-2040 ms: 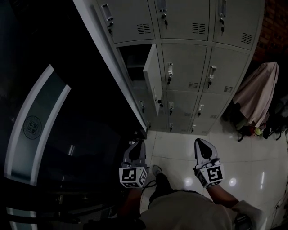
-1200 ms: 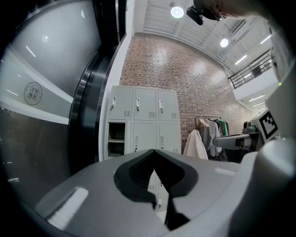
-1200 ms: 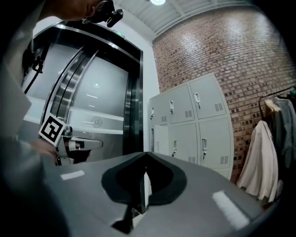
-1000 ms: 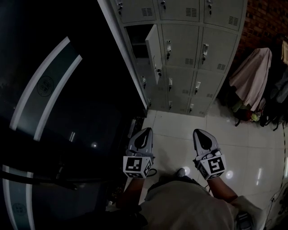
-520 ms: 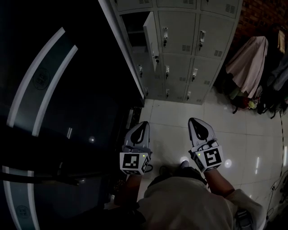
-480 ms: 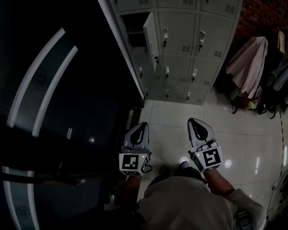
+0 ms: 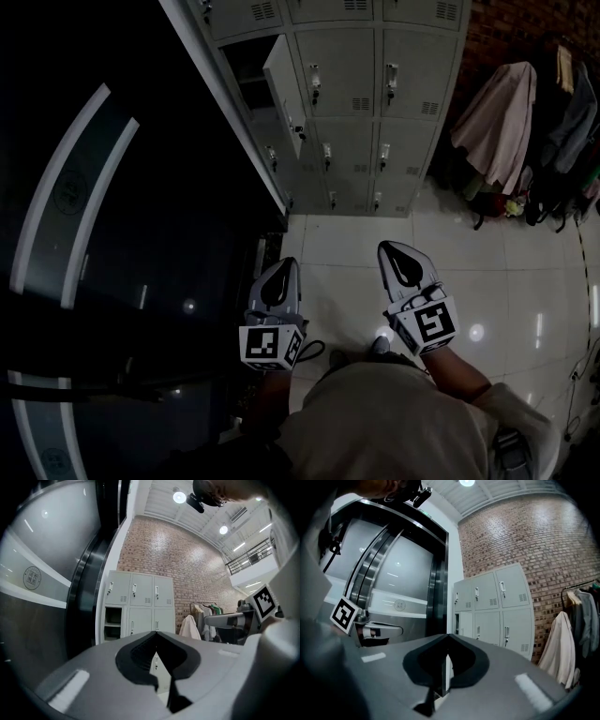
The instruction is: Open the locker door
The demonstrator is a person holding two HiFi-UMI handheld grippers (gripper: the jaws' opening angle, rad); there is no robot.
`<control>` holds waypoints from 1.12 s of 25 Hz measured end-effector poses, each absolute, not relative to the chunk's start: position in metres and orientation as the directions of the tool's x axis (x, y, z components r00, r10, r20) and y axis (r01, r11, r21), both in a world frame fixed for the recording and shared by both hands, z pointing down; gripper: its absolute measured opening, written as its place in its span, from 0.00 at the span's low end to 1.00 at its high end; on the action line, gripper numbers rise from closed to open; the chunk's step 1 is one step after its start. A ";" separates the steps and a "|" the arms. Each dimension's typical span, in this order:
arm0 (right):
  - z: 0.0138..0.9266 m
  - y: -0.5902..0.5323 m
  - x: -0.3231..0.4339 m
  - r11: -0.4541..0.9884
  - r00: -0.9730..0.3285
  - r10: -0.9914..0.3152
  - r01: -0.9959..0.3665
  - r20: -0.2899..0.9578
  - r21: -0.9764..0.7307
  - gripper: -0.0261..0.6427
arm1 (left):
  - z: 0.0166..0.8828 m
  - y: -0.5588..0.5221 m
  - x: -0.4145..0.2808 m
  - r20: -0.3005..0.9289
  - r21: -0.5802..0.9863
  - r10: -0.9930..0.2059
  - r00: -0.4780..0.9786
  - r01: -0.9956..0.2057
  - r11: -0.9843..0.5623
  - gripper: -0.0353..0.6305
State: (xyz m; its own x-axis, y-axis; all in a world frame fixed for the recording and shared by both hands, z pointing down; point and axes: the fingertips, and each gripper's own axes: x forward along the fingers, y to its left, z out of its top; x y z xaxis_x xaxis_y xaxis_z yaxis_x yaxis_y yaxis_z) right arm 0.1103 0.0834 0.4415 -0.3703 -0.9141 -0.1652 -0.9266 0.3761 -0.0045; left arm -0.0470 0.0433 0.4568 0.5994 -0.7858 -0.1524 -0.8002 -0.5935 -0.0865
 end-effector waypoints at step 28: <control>0.420 0.114 0.098 0.410 -0.397 -0.889 -0.912 -0.229 -0.007 0.04 | 0.441 0.074 -0.053 -0.119 -0.110 -0.784 0.609 -0.793 -0.599 0.14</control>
State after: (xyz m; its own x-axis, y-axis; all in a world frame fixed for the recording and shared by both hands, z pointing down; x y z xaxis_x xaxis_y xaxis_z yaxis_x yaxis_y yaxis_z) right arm 0.0980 0.1142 0.4202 -0.3973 -0.8887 -0.2287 -0.9122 0.4097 -0.0073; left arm -0.0533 0.0736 0.4409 0.6089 -0.7843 -0.1187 -0.7931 -0.5991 -0.1098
